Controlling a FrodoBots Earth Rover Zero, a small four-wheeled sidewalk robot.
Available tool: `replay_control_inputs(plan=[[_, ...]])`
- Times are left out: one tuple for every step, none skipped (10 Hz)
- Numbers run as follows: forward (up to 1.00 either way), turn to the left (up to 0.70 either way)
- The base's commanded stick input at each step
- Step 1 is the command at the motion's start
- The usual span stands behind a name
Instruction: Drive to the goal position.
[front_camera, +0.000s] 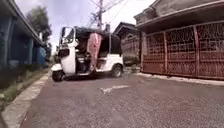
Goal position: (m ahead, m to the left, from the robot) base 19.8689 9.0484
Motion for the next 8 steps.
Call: replay_control_inputs(plan=[[-0.68, 0.0], [-0.7, 0.0], [-0.7, 0.0], [-0.7, 0.0], [-0.64, 0.0], [0.0, 0.0], [0.0, 0.0], [0.0, 0.0]])
